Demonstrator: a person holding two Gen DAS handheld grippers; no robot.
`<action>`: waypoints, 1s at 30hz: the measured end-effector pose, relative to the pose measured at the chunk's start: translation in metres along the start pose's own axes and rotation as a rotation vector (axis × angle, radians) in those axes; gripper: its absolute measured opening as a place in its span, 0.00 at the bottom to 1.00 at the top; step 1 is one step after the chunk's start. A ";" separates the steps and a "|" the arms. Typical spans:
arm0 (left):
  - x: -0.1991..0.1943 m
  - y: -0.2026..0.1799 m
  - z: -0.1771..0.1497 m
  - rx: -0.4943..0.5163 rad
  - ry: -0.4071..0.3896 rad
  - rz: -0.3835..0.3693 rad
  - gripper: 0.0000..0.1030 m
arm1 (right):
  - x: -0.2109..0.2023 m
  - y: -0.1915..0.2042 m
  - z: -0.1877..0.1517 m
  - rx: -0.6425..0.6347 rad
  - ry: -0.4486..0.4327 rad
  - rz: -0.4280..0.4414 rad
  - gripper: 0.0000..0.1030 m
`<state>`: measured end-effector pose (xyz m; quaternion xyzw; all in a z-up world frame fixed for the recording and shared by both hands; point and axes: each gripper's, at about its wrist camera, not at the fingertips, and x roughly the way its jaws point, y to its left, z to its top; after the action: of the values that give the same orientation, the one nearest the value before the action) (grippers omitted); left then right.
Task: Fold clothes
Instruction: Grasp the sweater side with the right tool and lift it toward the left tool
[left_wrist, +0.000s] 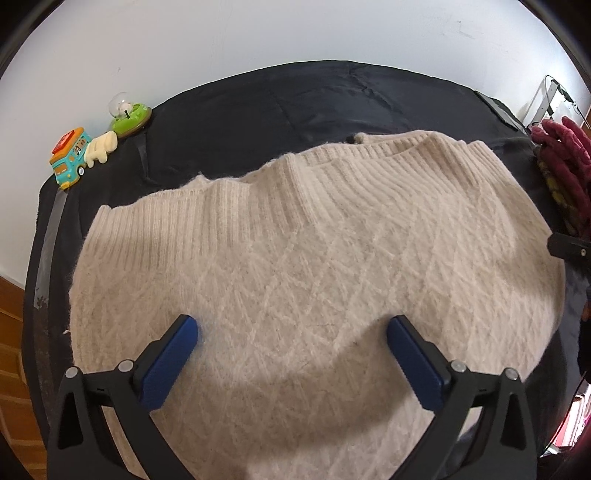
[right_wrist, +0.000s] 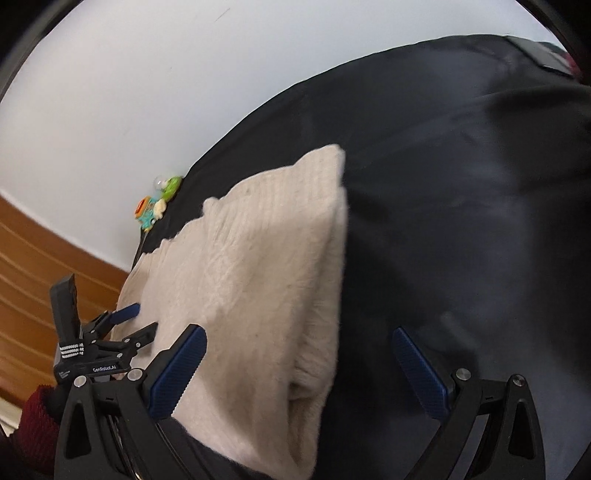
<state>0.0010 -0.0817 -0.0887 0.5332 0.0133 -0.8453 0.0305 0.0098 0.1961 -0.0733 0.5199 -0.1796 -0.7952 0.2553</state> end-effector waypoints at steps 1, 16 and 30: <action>0.000 0.000 0.000 0.000 -0.002 0.000 1.00 | 0.003 0.002 0.002 -0.003 0.004 0.013 1.00; -0.001 0.000 -0.002 -0.005 -0.025 -0.007 1.00 | 0.034 0.011 0.018 0.034 0.094 0.267 0.87; -0.002 -0.006 0.008 -0.014 -0.032 -0.004 1.00 | 0.037 -0.005 0.019 0.135 0.098 0.299 0.56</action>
<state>-0.0059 -0.0757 -0.0837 0.5196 0.0197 -0.8536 0.0328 -0.0212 0.1786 -0.0954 0.5417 -0.2953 -0.7081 0.3435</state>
